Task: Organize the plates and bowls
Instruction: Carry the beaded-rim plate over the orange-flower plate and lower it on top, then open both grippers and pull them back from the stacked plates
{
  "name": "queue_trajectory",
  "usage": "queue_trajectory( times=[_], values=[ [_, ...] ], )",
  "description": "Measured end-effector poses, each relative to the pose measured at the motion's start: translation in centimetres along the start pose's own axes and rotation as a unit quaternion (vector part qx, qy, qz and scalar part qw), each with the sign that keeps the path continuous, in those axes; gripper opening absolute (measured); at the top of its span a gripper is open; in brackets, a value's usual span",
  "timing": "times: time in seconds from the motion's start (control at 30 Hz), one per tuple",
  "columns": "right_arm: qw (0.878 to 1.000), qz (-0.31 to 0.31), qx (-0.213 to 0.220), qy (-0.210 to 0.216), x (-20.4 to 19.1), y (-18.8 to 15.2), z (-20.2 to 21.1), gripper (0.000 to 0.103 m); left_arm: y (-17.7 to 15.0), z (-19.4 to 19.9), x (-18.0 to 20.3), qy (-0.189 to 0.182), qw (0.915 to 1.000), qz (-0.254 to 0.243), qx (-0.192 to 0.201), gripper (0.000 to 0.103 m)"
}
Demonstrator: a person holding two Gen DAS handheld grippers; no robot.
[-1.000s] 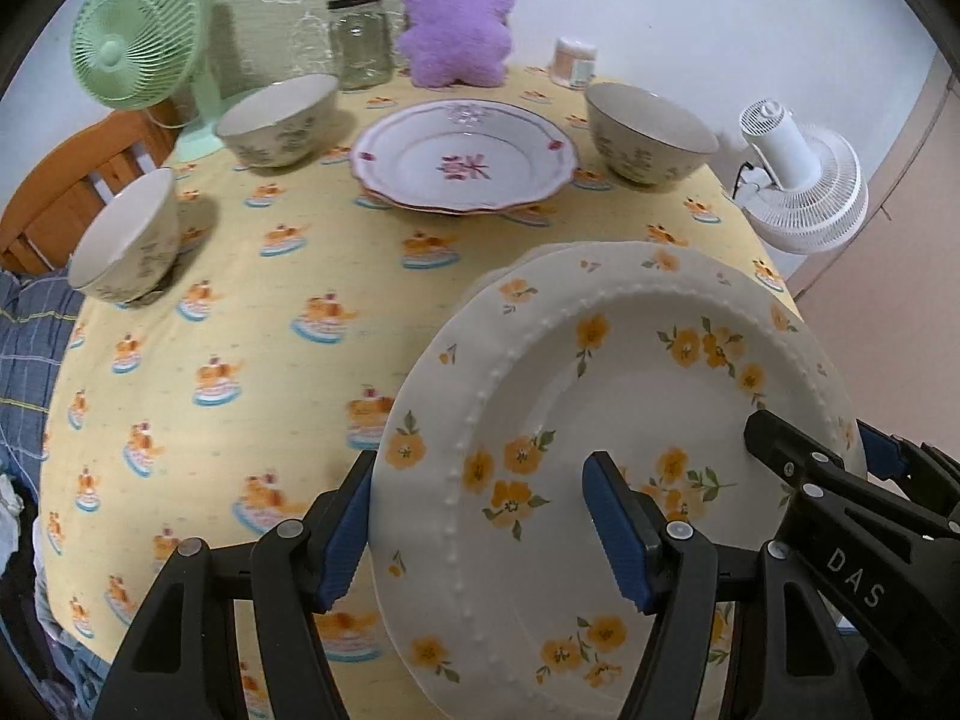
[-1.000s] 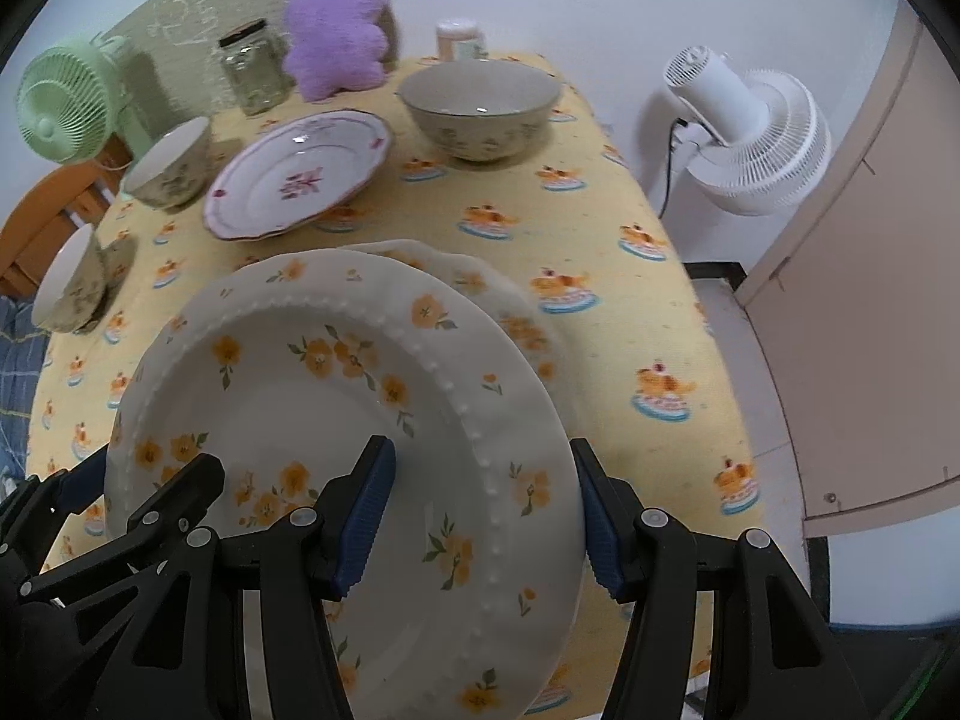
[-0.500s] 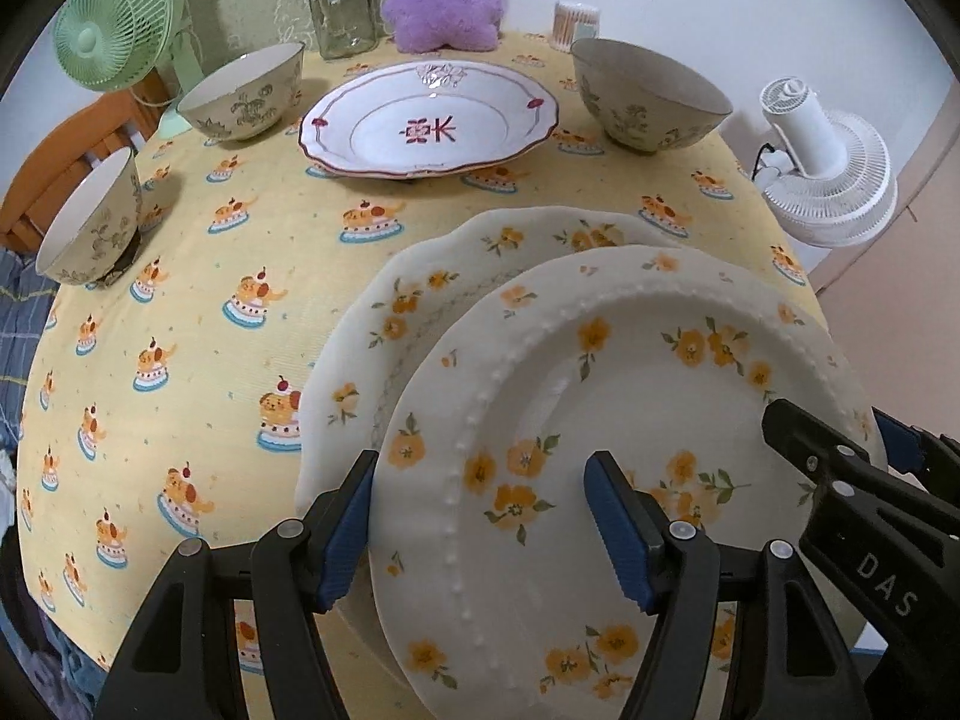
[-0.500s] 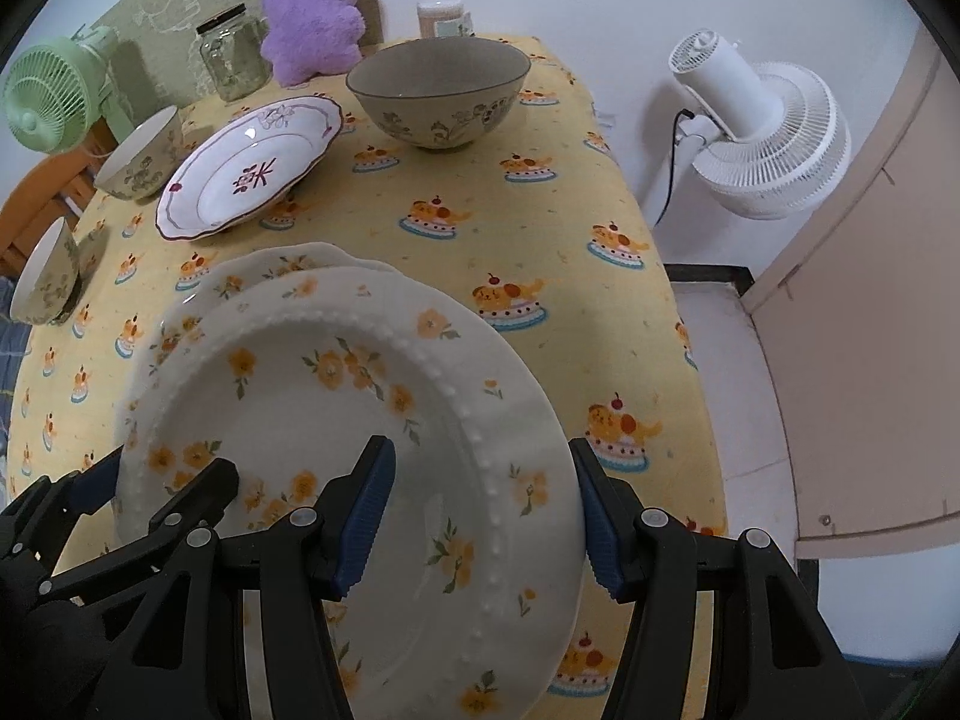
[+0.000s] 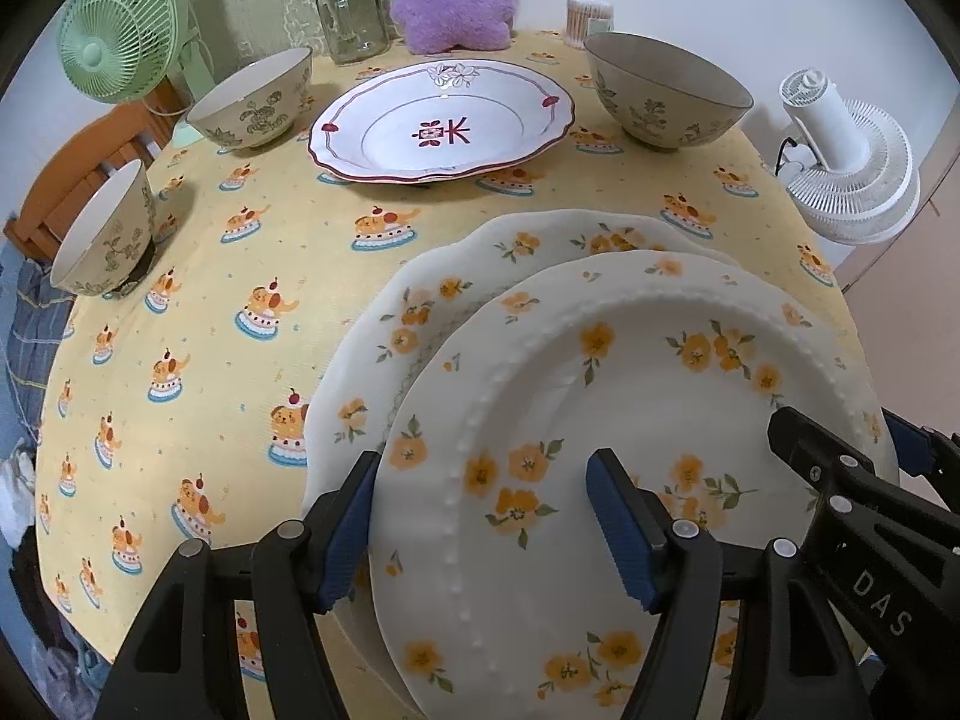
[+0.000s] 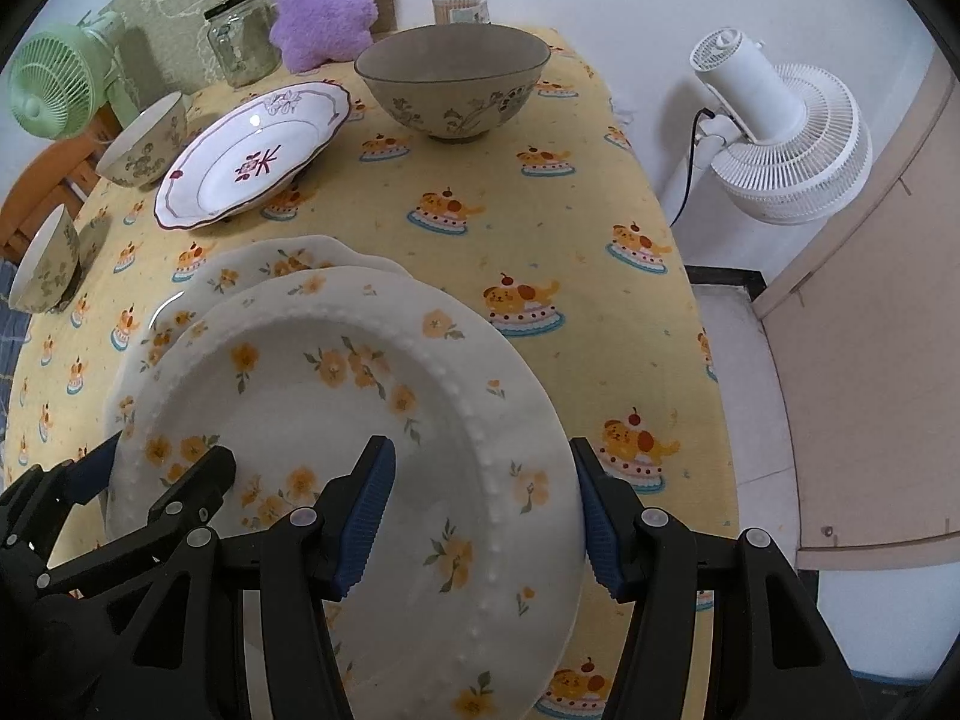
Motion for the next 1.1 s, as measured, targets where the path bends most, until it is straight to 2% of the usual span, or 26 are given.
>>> queue_trajectory(
  times=[0.07,0.2,0.53,0.63,0.73,0.97,1.1],
  values=[
    [1.000,0.004,0.003,-0.002,-0.2,-0.1,0.2,0.061,0.1,0.1,0.2,0.019,0.9997,-0.016,0.006,0.071],
    [1.000,0.002,0.004,-0.002,-0.1,-0.2,0.3,0.060,0.2,0.1,0.2,0.023,0.9996,-0.015,0.006,0.071],
    [1.000,0.011,0.012,0.005,-0.1,-0.8,1.5,0.055,0.2,0.4,0.5,0.070,0.9968,-0.036,0.015,0.070],
    [1.000,0.012,0.016,-0.001,0.2,-1.1,2.0,0.048,0.1,0.7,0.5,0.063,0.9974,-0.030,0.016,0.070],
    [1.000,0.007,0.015,-0.003,0.6,-1.5,2.2,0.041,0.0,1.2,0.7,0.037,0.9988,-0.025,0.019,0.070],
    [0.999,0.033,0.026,-0.019,-0.2,-0.9,1.7,0.040,-0.7,1.8,0.8,0.027,0.9990,-0.029,0.020,0.070],
    [1.000,0.024,0.016,-0.007,-0.6,-0.2,0.7,0.040,-0.6,1.6,0.6,0.027,0.9992,-0.023,0.019,0.070]
  ],
)
Point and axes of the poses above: each gripper's, at about its wrist camera, not at the fingertips, and z roughly against the way its jaws point, x to its right, y to its top, the point moved 9 cm from there along -z, roughly the way its jaws point, and after that the axes turned 1 degree about y, right-handed, at the moved point
